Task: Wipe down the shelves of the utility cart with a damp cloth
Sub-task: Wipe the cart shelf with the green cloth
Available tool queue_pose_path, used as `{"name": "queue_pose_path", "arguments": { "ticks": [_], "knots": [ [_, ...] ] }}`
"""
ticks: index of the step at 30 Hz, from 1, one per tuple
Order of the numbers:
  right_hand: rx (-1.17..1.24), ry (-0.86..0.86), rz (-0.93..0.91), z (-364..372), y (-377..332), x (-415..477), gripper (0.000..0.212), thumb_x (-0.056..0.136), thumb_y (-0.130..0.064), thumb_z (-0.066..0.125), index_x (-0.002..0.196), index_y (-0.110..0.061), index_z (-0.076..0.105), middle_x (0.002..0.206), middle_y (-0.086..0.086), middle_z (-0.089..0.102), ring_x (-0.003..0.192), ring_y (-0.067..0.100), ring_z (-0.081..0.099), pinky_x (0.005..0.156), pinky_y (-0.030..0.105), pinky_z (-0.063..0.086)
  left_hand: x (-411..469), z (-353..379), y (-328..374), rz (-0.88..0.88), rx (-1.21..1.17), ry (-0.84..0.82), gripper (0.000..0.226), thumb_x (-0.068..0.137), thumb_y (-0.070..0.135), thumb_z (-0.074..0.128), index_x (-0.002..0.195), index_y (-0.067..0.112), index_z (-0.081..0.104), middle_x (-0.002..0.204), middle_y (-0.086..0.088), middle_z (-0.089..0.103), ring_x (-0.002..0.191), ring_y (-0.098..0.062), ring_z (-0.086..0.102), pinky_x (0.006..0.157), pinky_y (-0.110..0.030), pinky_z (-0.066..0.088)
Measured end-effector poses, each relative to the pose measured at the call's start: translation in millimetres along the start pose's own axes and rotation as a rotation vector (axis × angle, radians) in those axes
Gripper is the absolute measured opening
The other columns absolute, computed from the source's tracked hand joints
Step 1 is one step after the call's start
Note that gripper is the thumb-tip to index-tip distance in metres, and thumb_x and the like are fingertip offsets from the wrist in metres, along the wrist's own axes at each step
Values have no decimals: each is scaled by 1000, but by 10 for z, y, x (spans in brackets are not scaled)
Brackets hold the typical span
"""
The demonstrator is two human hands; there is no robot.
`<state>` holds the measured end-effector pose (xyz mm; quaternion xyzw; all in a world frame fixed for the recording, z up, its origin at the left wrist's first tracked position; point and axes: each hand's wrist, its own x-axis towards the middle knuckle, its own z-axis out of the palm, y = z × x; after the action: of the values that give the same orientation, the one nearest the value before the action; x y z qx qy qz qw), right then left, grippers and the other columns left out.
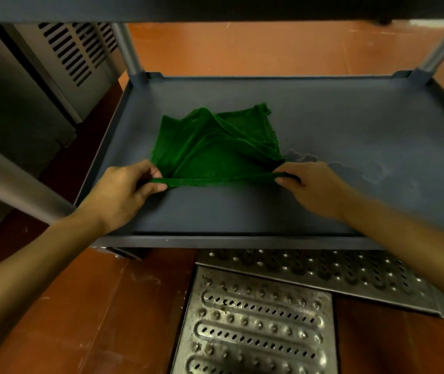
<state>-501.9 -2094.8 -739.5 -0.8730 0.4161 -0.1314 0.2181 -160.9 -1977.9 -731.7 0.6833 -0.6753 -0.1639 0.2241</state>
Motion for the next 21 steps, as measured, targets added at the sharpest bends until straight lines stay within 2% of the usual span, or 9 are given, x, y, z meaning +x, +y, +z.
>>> {"name": "queue_pose_path", "arguments": {
  "ticks": [4, 7, 9, 12, 16, 19, 21],
  "knots": [
    [16, -3, 32, 17, -42, -146, 28, 99, -21, 55, 123, -11, 65, 82, -10, 56, 60, -12, 48, 64, -2, 36, -165, -52, 89, 7, -17, -37, 15, 90, 29, 66, 100, 18, 64, 88, -1, 69, 83, -20, 67, 78, -48, 54],
    [36, -21, 61, 33, -81, -262, 26, 100, -22, 54, 120, -14, 66, 89, -6, 62, 65, -12, 48, 66, -2, 37, -290, -106, 190, -1, -7, -76, 34, 86, 44, 56, 104, 16, 64, 89, -4, 70, 84, -21, 68, 79, -50, 55],
    [62, -40, 84, 43, -111, -341, 24, 100, -23, 53, 118, -16, 67, 92, -5, 65, 70, -10, 51, 69, 0, 38, -378, -125, 233, -2, -24, -75, 39, 84, 46, 53, 104, 15, 64, 90, -2, 70, 84, -20, 68, 79, -49, 55],
    [83, -64, 118, 63, -145, -446, 24, 100, -25, 53, 117, -19, 68, 89, -8, 64, 73, -5, 55, 72, 3, 42, -508, -120, 261, -23, -50, -68, 34, 84, 42, 56, 102, 14, 65, 90, 1, 70, 86, -16, 68, 79, -42, 53],
    [105, -94, 137, 31, -190, -522, 20, 100, -28, 53, 111, -22, 68, 80, -8, 66, 72, 1, 59, 69, 12, 43, -648, -114, 310, -48, -70, -74, 26, 85, 36, 60, 99, 14, 66, 87, 0, 70, 85, -16, 69, 75, -35, 48],
    [121, -145, 142, -42, -235, -563, 16, 99, -32, 51, 96, -31, 66, 73, -9, 64, 70, 1, 58, 63, 13, 44, -720, -149, 351, -46, -74, -72, 25, 86, 34, 60, 100, 15, 66, 88, 0, 70, 83, -9, 68, 74, -31, 49],
    [112, -184, 144, -97, -273, -599, 20, 99, -34, 51, 83, -33, 63, 68, -9, 61, 67, 2, 58, 57, 15, 40, -779, -193, 384, -33, -82, -84, 19, 88, 34, 60, 100, 20, 66, 88, 5, 71, 83, -5, 68, 74, -30, 51]
  ]
}}
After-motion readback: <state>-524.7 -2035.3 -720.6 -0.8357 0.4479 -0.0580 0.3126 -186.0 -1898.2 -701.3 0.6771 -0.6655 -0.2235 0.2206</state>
